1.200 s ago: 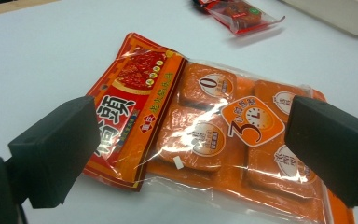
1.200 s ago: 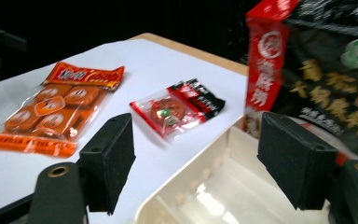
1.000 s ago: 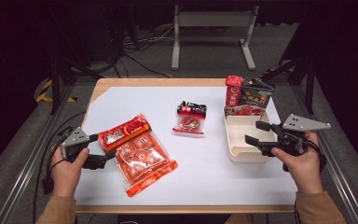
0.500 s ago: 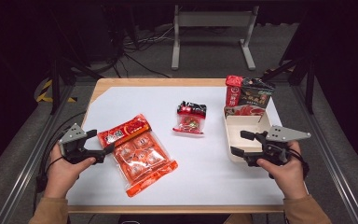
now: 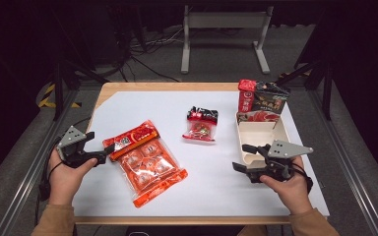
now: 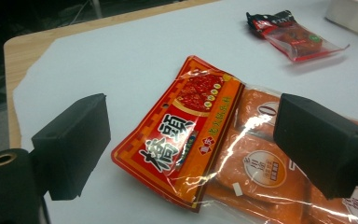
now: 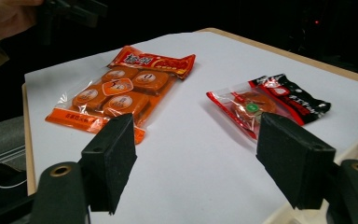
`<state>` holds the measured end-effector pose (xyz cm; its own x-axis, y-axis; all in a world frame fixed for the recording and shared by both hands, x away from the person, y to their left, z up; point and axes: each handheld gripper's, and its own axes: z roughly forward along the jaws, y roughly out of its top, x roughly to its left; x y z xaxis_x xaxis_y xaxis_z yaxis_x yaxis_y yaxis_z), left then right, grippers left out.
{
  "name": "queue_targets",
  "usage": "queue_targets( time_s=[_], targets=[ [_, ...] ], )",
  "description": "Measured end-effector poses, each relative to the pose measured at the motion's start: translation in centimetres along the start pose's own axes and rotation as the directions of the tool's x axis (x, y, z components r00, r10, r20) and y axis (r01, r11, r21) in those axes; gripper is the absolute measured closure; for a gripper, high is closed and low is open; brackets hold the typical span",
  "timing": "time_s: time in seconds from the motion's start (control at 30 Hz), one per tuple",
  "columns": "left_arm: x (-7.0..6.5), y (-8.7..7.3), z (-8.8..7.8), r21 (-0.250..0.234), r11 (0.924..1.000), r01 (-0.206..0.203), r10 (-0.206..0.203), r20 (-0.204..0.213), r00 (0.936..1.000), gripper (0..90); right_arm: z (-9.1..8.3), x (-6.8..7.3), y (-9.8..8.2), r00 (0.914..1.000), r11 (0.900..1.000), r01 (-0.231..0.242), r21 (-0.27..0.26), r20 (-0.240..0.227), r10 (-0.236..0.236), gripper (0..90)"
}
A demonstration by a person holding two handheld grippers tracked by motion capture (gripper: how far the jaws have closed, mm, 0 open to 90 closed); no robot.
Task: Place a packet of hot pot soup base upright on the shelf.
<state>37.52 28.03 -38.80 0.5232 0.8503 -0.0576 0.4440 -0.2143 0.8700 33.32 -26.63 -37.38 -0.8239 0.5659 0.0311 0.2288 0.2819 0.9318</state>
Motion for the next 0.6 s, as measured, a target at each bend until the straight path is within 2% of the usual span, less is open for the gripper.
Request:
queue_targets(
  time_s=[0.17, 0.2, 0.43, 0.6],
  targets=[
    [0.6, -0.2, 0.1, -0.012, 0.9997, 0.02, -0.02, -0.022, 0.9995, 10.2, 0.9, 0.5, -0.4, 0.9998, 1.0, 0.012, 0.005, -0.018, -0.012, 28.9],
    [0.8, -0.2, 0.1, -0.018, 0.9992, 0.035, -0.036, -0.037, 0.9987, 9.1, 1.1, 0.7, -0.5, 0.9996, 1.0, 0.014, 0.008, -0.024, -0.013, 28.9],
    [1.7, -0.4, 0.7, -0.035, 0.9968, 0.072, -0.074, -0.073, 0.9946, 7.6, 2.1, 1.3, -0.8, 0.9986, 0.999, 0.031, 0.023, -0.045, -0.03, 28.8],
    [2.6, -0.8, 1.8, -0.034, 0.9931, 0.112, -0.114, -0.076, 0.9905, 7.5, 2.7, 1.5, -0.9, 0.9979, 0.998, 0.04, 0.039, -0.052, -0.038, 28.8]
  ],
)
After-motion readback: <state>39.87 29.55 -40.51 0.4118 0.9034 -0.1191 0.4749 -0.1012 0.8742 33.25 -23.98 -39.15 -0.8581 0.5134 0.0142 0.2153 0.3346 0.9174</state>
